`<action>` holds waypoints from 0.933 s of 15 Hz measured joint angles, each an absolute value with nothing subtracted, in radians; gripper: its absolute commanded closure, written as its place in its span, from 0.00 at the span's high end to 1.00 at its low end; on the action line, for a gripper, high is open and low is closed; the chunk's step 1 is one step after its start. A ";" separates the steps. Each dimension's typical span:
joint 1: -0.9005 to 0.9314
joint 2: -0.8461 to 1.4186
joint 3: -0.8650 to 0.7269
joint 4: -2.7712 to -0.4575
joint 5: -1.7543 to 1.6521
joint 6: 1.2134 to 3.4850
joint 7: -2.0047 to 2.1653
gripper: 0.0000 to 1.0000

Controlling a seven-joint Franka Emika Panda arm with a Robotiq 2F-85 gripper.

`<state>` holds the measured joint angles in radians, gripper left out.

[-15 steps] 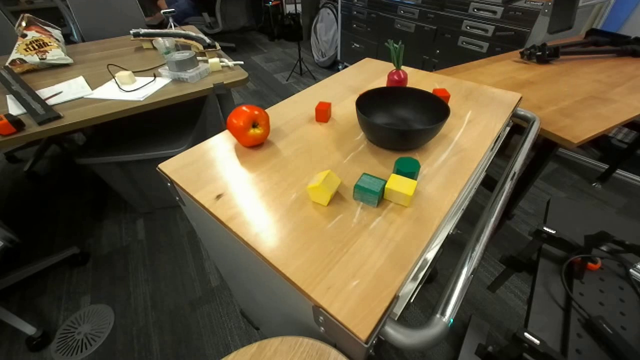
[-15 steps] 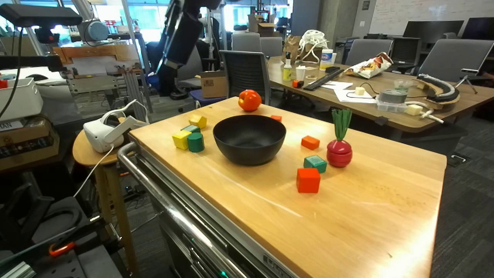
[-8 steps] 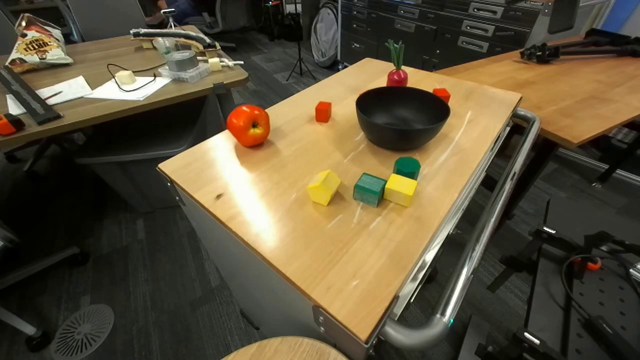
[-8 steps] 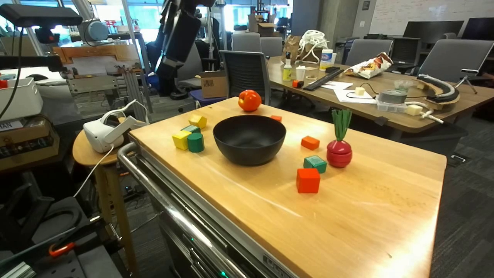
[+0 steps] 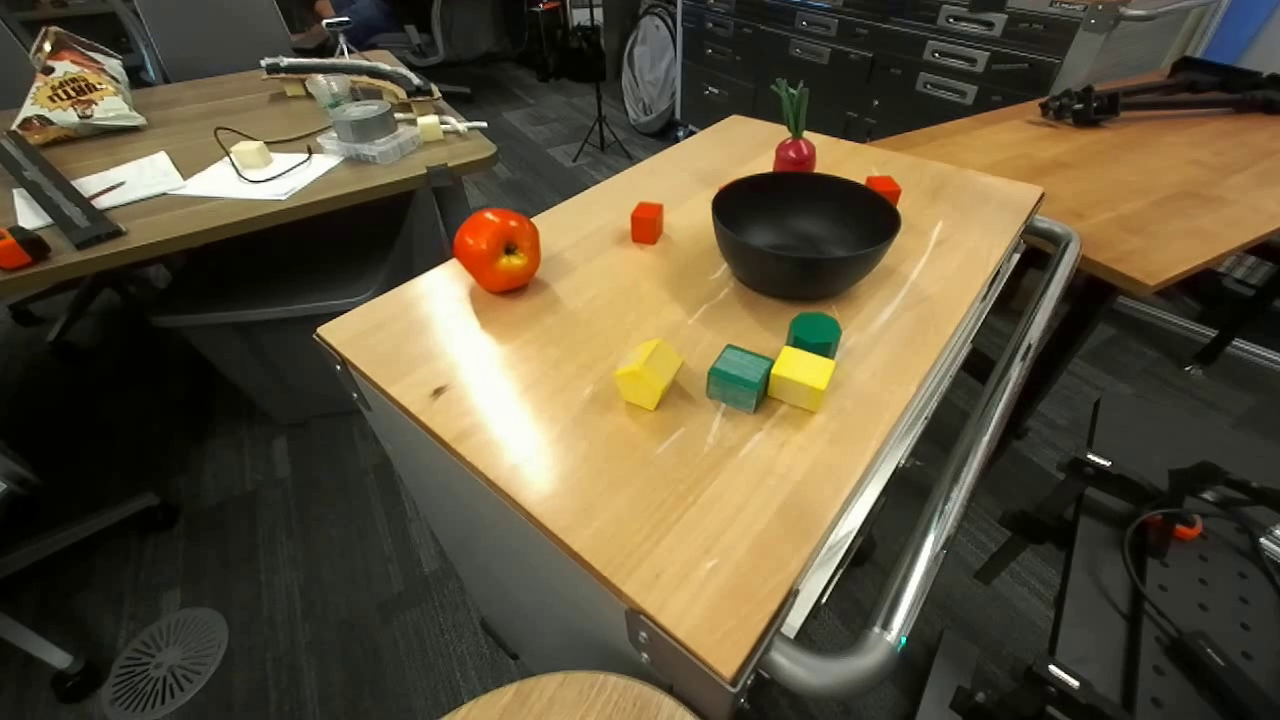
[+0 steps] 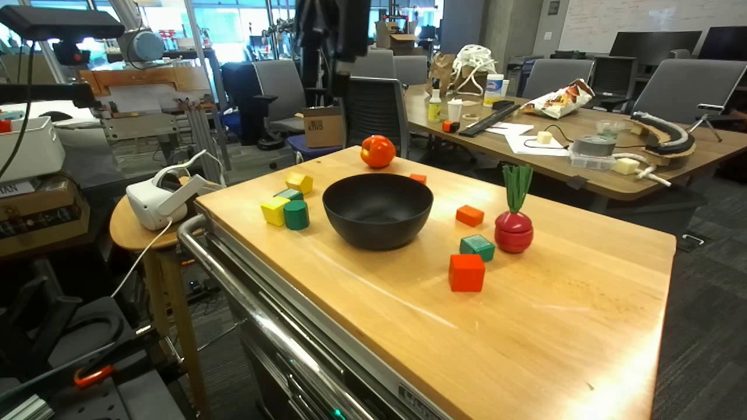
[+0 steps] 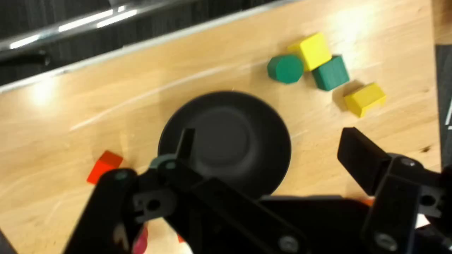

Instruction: Put the beetroot and the blocks in the bowl then move the apple to the right

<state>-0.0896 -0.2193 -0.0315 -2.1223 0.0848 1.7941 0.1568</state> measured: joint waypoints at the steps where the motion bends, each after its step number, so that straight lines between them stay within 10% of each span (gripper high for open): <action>1: -0.090 -0.187 -0.028 -2.115 0.038 1.861 0.164 1.00; 14: -0.096 -0.090 -0.044 -2.105 -0.072 2.011 0.190 1.00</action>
